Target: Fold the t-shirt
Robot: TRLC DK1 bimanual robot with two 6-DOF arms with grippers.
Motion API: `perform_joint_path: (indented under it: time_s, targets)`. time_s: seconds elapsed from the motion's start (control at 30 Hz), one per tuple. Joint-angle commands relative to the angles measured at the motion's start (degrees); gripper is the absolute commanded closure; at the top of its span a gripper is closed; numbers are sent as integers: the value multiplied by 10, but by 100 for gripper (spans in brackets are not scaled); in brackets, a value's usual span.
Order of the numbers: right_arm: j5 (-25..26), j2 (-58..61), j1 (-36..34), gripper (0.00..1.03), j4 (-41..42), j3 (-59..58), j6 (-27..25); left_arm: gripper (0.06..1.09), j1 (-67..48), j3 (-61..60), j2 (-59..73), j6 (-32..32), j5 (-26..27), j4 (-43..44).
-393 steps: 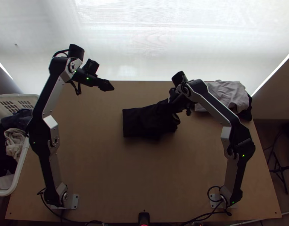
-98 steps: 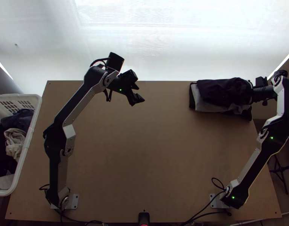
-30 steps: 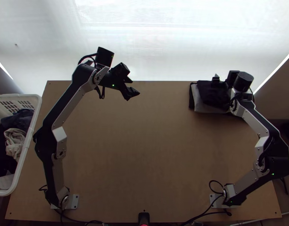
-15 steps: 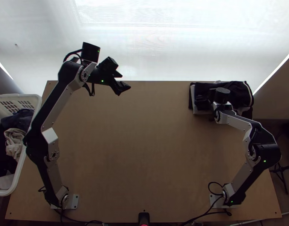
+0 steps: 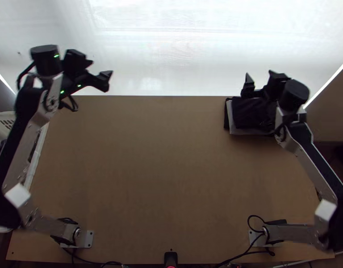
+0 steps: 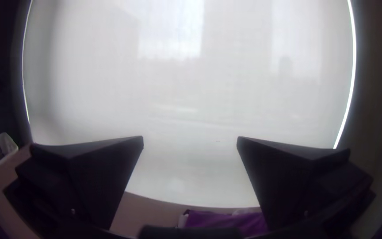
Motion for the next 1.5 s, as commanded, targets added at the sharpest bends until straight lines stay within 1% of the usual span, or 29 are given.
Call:
perform_joint_path:
  time_s: [0.0, 0.1, 0.2, 0.27, 0.33, 0.4, 0.47, 0.53, 0.63, 0.67, 0.7, 0.73, 0.77, 0.9, 0.97, 1.03, 1.2, 1.3, 1.33, 1.4, 1.47]
  targets:
    - [1, -167, 33, 4, -52, 10, 11, 10, 55, -275, -247, -69, -108, 193]
    - [1, -235, 37, 4, -53, -28, 16, 10, 86, -376, -346, -78, -111, 232]
    - [2, -307, 47, 4, -38, -91, 17, 10, 101, -461, -434, -89, -111, 259]
    - [2, -353, 56, 4, -35, -135, 28, 10, 111, -514, -488, -93, -110, 262]
    - [2, -401, 61, 5, -32, -186, 28, 10, 115, -570, -547, -96, -111, 264]
    - [2, -450, 60, 5, -22, -251, 25, 10, 115, -638, -610, -91, -109, 284]
    - [26, -513, 60, 5, 31, -338, -7, 10, 114, -702, -663, -88, -100, 293]
    - [30, -583, 74, 4, 56, -419, -5, 10, 113, -759, -714, -86, -99, 296]
    - [44, -678, 82, 4, 94, -538, -5, 10, 129, -805, -745, -58, -99, 356]
    - [44, -714, 83, 4, 100, -572, -4, 10, 137, -822, -750, -46, -83, 371]
    - [44, -759, 84, 5, 102, -607, -4, 10, 143, -842, -769, -47, -54, 383]
    - [44, -807, 83, 4, 103, -637, -4, 10, 143, -864, -791, -48, -40, 400]
    - [44, -817, 84, 4, 124, -662, -4, 10, 142, -884, -820, -48, -35, 405]
    - [48, -813, 52, 4, 112, -664, 6, 10, 137, -950, -897, -48, -34, 437]
    - [46, -811, 47, 4, 112, -665, 12, 10, 137, -983, -900, -27, -35, 463]
    - [43, -800, 56, 4, 99, -666, 12, 10, 148, -993, -893, -19, -35, 454]
    - [40, -777, 77, 4, 9, -667, 15, 10, 150, -994, -825, -19, -34, 452]
    - [39, -754, 81, 4, -27, -667, 15, 10, 170, -994, -777, -7, -33, 453]
    - [40, -755, 81, 5, -43, -667, 15, 10, 172, -994, -762, 3, -29, 440]
    - [39, -761, 85, 4, -92, -667, 15, 10, 173, -994, -757, 15, -22, 418]
    - [39, -766, 85, 4, -143, -667, 14, 10, 163, -994, -750, 17, -22, 415]
